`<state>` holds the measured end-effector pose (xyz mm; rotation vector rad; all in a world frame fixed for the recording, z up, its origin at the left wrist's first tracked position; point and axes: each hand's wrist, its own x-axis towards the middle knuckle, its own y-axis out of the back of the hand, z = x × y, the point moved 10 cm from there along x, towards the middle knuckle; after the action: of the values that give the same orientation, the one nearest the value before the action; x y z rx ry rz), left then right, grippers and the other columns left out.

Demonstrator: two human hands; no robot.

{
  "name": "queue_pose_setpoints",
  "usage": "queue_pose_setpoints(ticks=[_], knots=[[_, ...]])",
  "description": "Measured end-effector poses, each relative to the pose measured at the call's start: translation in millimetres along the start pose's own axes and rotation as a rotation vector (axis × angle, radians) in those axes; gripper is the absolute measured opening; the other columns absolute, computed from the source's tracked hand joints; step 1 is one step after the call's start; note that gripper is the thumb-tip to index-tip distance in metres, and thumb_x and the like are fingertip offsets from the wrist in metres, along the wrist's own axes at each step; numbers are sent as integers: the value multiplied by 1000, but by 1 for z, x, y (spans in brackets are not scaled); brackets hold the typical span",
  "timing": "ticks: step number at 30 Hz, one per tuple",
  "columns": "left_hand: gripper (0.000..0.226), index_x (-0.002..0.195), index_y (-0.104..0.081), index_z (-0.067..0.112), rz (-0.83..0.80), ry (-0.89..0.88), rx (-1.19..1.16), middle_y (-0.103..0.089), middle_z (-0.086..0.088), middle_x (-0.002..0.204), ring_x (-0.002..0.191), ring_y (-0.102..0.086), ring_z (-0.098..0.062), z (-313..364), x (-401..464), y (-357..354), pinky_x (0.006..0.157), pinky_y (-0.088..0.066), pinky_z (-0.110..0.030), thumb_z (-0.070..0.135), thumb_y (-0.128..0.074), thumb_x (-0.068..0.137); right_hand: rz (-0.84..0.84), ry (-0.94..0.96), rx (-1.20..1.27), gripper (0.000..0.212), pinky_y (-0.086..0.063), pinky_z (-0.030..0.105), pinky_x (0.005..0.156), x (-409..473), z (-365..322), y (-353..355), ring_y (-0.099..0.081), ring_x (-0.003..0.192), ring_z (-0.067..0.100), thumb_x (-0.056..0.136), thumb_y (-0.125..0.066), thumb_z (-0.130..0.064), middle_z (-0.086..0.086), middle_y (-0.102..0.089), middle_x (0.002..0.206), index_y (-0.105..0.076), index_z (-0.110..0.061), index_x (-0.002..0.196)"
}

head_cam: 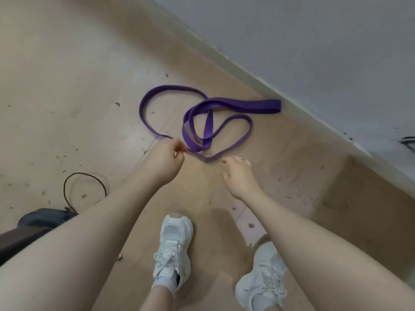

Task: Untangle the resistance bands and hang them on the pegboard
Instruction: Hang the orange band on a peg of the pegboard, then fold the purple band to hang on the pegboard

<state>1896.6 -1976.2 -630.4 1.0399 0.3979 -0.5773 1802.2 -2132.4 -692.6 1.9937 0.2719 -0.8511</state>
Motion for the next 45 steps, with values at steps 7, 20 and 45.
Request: queue_pose_setpoints(ticks=[7, 20, 45], knots=[[26, 108, -62, 11, 51, 62, -63, -60, -5, 114, 91, -54, -19, -91, 70, -91, 81, -40, -27, 6, -44, 90, 66, 160, -298, 99, -4, 40, 117, 124, -7, -70, 5, 146, 24, 82, -64, -48, 2, 3, 159, -2, -13, 150], [25, 98, -61, 8, -57, 70, -284, -59, 0, 93, 88, -57, -20, -24, 29, -90, 70, -37, -23, -3, -42, 86, 28, 334, -478, 24, -37, 35, 86, 59, 0, -27, -57, 99, 30, 88, -40, -2, 11, -61, 102, -55, -8, 106], [59, 115, -55, 17, -178, -910, -118, -56, 17, 103, 95, -57, -7, 378, -349, 274, 81, -43, -17, 43, -76, 66, 310, 140, 604, 19, -37, 23, 76, -455, -128, 454, -50, 91, 16, 62, -39, -11, -11, -49, 95, -54, -21, 68]])
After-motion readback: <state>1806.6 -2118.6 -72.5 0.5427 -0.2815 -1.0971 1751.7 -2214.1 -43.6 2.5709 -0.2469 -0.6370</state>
